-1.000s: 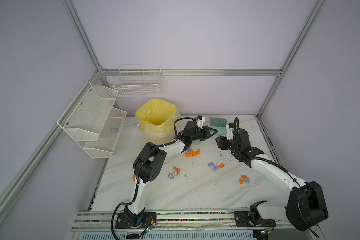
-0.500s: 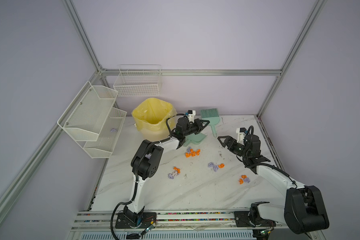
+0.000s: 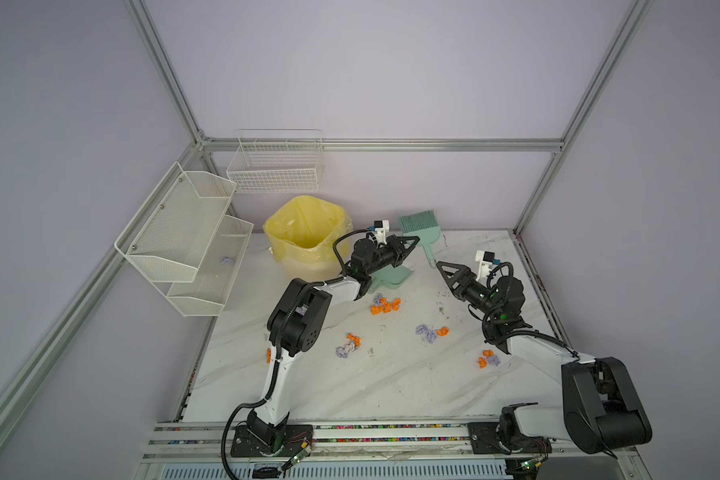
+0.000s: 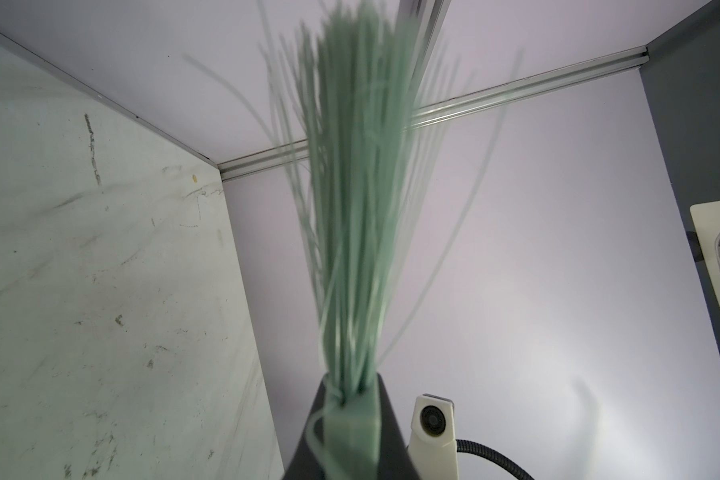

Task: Sweep away the paper scraps from the table
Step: 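Raise and tilt the brush upright with the right gripper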

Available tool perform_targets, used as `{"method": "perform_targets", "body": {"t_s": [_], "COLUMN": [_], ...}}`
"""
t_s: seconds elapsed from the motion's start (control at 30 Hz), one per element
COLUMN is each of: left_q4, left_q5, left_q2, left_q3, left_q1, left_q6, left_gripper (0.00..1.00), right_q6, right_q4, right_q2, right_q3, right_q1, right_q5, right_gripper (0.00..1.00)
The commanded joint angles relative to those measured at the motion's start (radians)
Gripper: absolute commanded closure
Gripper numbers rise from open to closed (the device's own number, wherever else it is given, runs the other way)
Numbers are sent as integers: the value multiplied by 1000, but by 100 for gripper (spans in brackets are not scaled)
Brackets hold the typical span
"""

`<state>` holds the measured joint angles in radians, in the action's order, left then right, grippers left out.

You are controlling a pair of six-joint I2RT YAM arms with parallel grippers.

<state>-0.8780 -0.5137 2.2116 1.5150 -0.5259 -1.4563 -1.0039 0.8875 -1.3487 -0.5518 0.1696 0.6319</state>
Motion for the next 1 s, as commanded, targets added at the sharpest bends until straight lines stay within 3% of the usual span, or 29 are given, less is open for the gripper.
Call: {"method": "perform_targets", "body": {"t_s": [0.0,0.7,0.97], "left_q4": [-117,-189,-188], "left_q5": [23,21,20], "left_q2": [0,39,43], "left_q3": [43,48,45], "left_q1": [3,-24,-31], "left_q6": [-30,-78,-79], "left_gripper": [100,100,100], "right_q6": [-83,-144,-136], "right_q4": [142,261,264], "right_q2": [-46,-189,-203], "right_q3": [-2,-117,-142], "right_q1": [12,29,29], "right_q5": [17,17,12], "right_gripper": [19,65,68]}}
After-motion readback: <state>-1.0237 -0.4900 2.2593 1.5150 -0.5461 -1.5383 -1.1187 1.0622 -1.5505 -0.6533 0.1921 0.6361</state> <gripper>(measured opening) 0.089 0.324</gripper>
